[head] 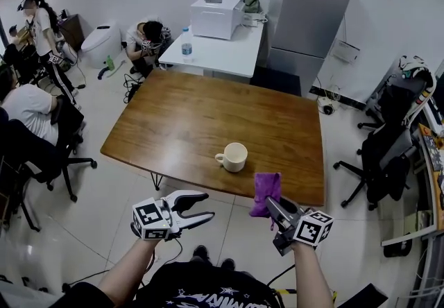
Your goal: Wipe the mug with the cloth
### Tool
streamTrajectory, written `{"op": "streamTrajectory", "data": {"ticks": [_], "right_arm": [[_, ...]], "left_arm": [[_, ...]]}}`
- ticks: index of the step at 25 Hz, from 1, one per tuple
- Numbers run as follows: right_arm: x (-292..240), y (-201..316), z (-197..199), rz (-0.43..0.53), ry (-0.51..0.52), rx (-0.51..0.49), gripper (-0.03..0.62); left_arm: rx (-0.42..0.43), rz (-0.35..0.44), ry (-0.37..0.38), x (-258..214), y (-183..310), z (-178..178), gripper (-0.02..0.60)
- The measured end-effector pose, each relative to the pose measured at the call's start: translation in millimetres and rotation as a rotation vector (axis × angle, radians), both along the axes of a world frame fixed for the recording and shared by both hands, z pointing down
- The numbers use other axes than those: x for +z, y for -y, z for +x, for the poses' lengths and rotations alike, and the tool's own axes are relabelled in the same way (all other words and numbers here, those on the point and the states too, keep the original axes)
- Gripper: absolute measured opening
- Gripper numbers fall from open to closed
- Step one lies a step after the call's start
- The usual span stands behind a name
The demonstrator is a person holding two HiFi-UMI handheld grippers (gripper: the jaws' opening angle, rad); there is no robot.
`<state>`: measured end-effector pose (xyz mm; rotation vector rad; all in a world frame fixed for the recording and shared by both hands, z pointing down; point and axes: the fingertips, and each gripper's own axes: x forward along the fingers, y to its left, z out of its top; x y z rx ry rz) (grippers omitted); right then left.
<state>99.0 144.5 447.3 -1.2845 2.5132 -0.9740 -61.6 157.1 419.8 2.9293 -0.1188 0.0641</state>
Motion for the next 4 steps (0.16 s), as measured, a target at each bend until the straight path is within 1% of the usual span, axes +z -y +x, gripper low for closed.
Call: {"op": "streamTrajectory", "data": {"ticks": [4], "right_arm": [[3.6,0.5,-1.2,-0.01,-0.002,-0.024,0.087]], "left_arm": [[-0.013,-0.006,-0.005,-0.3,-1.2,2.9,0.206]]}}
